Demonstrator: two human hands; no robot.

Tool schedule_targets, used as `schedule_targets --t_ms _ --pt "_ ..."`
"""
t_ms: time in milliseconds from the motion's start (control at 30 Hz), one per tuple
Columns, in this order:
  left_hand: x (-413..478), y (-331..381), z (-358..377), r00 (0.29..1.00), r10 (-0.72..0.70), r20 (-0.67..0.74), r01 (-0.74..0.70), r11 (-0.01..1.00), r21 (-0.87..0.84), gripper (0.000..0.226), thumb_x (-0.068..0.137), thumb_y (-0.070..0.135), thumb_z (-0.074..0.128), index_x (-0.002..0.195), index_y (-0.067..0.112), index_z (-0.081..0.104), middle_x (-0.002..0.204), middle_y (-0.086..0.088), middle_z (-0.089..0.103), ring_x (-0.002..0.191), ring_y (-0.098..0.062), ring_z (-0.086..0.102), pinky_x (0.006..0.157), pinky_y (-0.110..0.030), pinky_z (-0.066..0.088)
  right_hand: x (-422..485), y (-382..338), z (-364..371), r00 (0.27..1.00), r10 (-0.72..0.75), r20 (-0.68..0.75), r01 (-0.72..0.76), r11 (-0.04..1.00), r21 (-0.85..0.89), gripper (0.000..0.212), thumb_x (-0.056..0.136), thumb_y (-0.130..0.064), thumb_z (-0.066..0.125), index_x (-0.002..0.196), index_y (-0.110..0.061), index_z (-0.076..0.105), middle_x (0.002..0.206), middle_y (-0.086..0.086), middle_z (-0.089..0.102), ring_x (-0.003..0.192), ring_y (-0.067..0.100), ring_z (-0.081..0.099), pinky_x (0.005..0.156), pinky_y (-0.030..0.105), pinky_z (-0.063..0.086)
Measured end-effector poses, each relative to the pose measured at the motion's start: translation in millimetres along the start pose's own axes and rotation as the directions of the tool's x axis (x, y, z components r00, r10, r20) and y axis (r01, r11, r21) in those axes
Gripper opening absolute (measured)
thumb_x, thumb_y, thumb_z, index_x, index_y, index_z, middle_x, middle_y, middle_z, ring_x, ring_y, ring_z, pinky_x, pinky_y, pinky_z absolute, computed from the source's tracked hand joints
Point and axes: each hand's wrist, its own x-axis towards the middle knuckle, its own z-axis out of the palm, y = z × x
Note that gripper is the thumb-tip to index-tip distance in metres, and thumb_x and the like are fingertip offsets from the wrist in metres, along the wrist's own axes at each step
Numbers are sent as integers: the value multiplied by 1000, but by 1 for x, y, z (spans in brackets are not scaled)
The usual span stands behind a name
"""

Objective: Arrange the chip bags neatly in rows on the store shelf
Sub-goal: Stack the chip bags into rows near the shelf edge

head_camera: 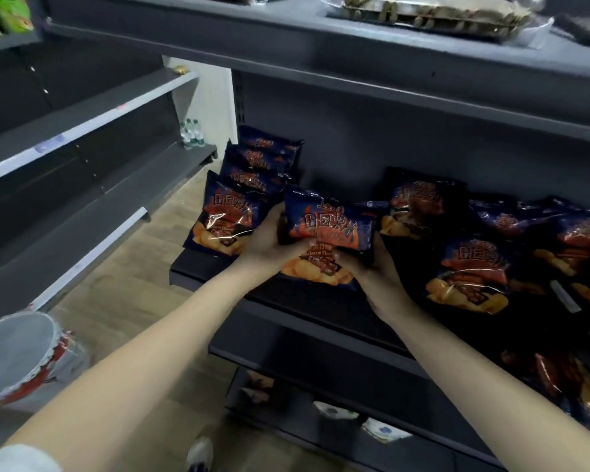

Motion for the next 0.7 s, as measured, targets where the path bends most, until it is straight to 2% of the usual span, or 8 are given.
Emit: schedule_targets --t_ms 100,233,333,400,500,567,633,700 --pt "20 14 18 992 120 -30 -118 990 72 77 85 14 65 146 21 18 117 21 46 105 16 42 91 2 31 27 -6 -17 998 11 -66 -11 1000 -2 60 76 -15 76 128 -22 48 125 4 61 116 19 58 99 41 46" --pt "34 7 22 974 218 63 -225 964 140 79 83 8 64 145 23 17 124 16 41 106 25 37 95 -1 32 68 -1 -28 973 45 -226 -46 999 1 54 83 -4 68 131 -16 46 121 -1 61 113 15 58 101 44 46" --pt "33 -9 17 967 161 200 -204 954 219 76 87 16 61 147 21 15 145 11 28 130 7 25 108 -10 20 90 9 -24 953 42 -301 -56 998 -36 49 83 -6 68 127 -19 50 121 1 63 113 18 59 100 47 47" --pt "31 -20 19 948 144 283 -219 941 256 74 88 17 60 148 17 16 150 4 23 134 0 20 102 0 11 102 14 -17 950 45 -307 -77 993 -92 48 82 -6 68 123 -23 50 121 1 61 113 18 58 98 43 48" --pt "35 -33 23 921 117 371 -260 893 366 75 89 22 59 148 17 14 155 -1 15 142 -13 14 106 -10 9 118 24 -6 947 82 -311 -131 981 -140 69 79 -15 71 139 -19 38 135 4 53 122 19 53 100 41 48" --pt "40 -42 25 913 97 396 -308 801 514 72 92 30 53 149 15 12 156 -4 10 143 -19 9 112 -22 9 126 30 2 933 122 -338 -182 971 -153 70 84 -13 66 144 -21 31 139 4 49 125 19 49 103 38 45" --pt "43 -49 29 909 74 411 -348 678 647 68 95 40 42 149 12 11 157 -8 6 144 -25 5 116 -33 7 133 29 9 916 144 -375 -230 954 -193 65 87 -13 62 144 -16 31 137 6 50 123 20 49 96 28 43" --pt "47 -57 34 898 49 437 -378 592 712 68 97 47 32 149 10 9 157 -12 1 144 -29 1 118 -42 6 142 28 12 901 136 -411 -246 942 -228 58 87 -15 61 139 -12 36 131 8 53 119 22 51 90 26 41"
